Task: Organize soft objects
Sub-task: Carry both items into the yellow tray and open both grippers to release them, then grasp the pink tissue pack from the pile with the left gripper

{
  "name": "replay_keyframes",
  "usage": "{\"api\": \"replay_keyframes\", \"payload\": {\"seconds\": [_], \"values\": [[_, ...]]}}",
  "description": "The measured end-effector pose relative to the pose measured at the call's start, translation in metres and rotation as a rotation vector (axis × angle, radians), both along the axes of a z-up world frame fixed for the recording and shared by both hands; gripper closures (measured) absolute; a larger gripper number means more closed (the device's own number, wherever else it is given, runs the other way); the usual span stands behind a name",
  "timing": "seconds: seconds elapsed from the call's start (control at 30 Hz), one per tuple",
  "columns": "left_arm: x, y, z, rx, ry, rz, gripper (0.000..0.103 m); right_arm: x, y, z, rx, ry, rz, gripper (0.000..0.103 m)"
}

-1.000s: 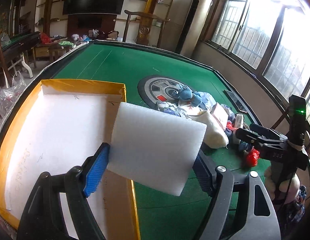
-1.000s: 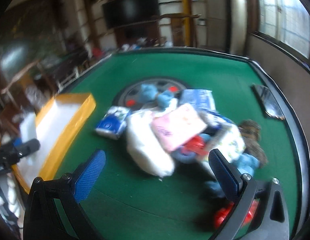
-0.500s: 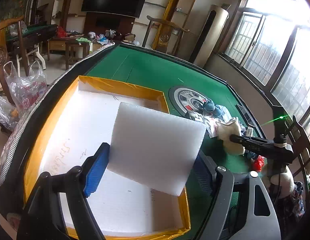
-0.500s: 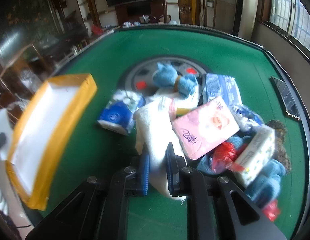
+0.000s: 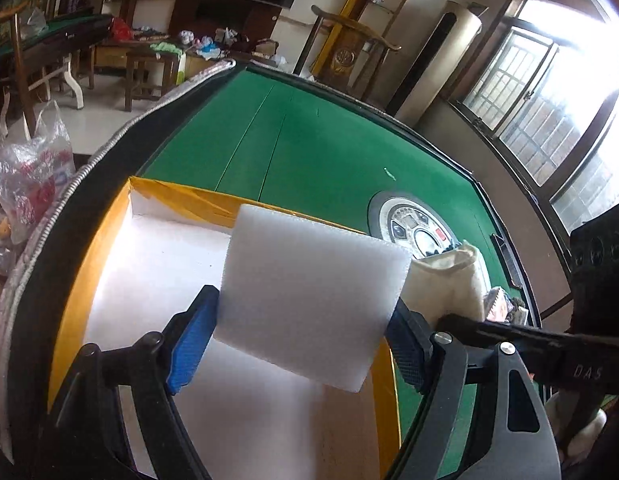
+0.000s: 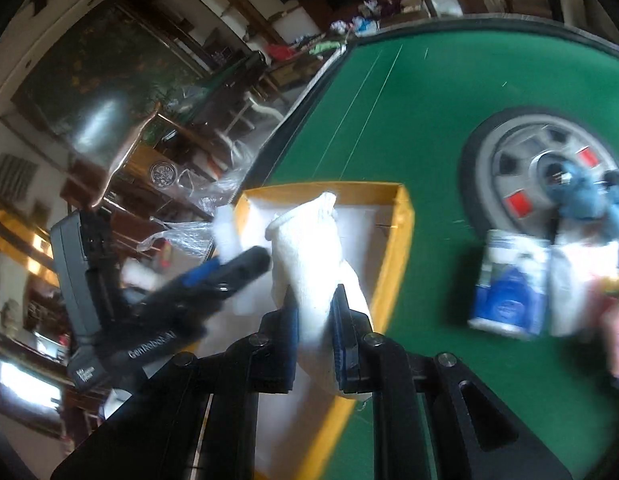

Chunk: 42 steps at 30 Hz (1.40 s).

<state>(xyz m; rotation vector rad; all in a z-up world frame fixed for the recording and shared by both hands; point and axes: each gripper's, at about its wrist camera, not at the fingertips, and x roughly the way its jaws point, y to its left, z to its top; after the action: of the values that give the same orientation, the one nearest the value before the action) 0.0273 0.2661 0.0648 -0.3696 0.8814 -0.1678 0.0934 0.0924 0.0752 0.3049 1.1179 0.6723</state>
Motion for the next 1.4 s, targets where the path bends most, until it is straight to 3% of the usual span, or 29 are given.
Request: {"api": "replay_keyframes", "payload": {"seconds": [0.23,0.37,0.6,0.83,0.93,1.0,1.1,1.27,1.4], "values": [[0.012,0.027,-0.027,-0.077,0.066,0.088,0.023,0.016,0.046,-0.034,-0.121,0.036,-0.013,0.084],[0.009,0.036,-0.026,-0.118,0.072,0.083,0.023,0.008,0.052,-0.025,-0.192,-0.030,-0.026,0.052],[0.007,0.040,-0.017,-0.245,0.062,0.036,0.022,-0.009,0.026,0.008,-0.175,-0.144,-0.041,0.051],[0.005,0.042,-0.009,-0.320,0.050,0.007,0.021,-0.047,-0.034,0.035,-0.157,-0.250,-0.097,0.051],[0.005,0.048,-0.007,-0.394,0.044,0.010,0.021,-0.056,-0.064,0.042,-0.140,-0.267,-0.146,0.051],[0.007,0.049,-0.004,-0.364,0.049,0.037,0.021,-0.060,-0.080,0.042,-0.144,-0.272,-0.186,0.051],[0.011,0.043,0.000,-0.257,0.054,0.067,0.020,-0.067,-0.103,0.042,-0.185,-0.278,-0.215,0.051],[0.004,0.044,0.004,-0.268,0.045,0.128,0.020,-0.082,-0.138,0.041,-0.196,-0.287,-0.264,0.051],[-0.014,0.029,0.022,-0.233,-0.002,0.099,0.020,-0.089,-0.178,0.039,-0.208,-0.288,-0.335,0.051]]}}
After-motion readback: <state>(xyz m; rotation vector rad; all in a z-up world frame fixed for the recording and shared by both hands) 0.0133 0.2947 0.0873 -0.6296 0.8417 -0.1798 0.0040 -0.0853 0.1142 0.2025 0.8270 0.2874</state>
